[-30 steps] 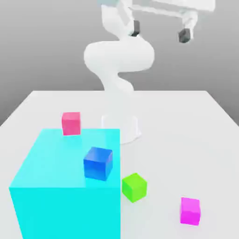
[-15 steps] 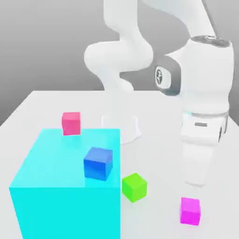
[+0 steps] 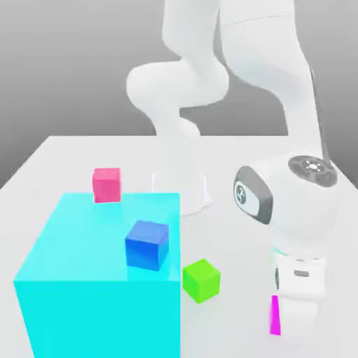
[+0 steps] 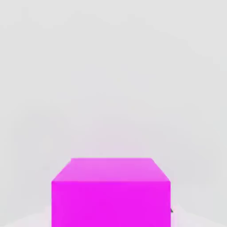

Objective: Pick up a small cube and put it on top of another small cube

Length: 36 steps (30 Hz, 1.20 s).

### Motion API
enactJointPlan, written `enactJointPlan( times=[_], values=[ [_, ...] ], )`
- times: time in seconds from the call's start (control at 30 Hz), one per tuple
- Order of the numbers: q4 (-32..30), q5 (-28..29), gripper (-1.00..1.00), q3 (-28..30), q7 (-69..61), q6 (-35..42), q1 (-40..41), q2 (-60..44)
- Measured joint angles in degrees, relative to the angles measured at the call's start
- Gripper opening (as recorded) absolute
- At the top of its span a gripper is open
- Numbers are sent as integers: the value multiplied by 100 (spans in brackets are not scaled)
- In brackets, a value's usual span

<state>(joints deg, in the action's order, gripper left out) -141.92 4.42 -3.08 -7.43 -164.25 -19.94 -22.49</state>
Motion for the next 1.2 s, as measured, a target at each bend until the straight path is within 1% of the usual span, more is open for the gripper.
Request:
enactJointPlan(
  times=[0.13, 0.23, 0.33, 0.5, 0.57, 0.67, 0.8, 1.13, 1.17, 1.2],
  values=[
    [-154, -160, -100, -88, -107, 600, 63, 753],
    [-81, -222, -100, 132, 341, 858, 185, 1056],
    [216, -35, -100, 586, 967, 1061, 356, 1391],
    [779, 579, -100, 1220, 2207, 1401, 1015, 1967],
    [809, 768, -100, 1366, 2771, 1680, 1169, 2302],
    [650, 915, -100, 1483, 3633, 2245, 1538, 2910],
    [266, 905, -100, 1518, 4445, 3021, 1863, 3755],
    [-811, 440, -100, 1514, 5954, 4914, 2766, 5855],
    [-920, 405, -100, 1533, 5929, 4973, 2786, 5989],
    [-1051, 396, -100, 1556, 5915, 4879, 2801, 6008]
  ],
)
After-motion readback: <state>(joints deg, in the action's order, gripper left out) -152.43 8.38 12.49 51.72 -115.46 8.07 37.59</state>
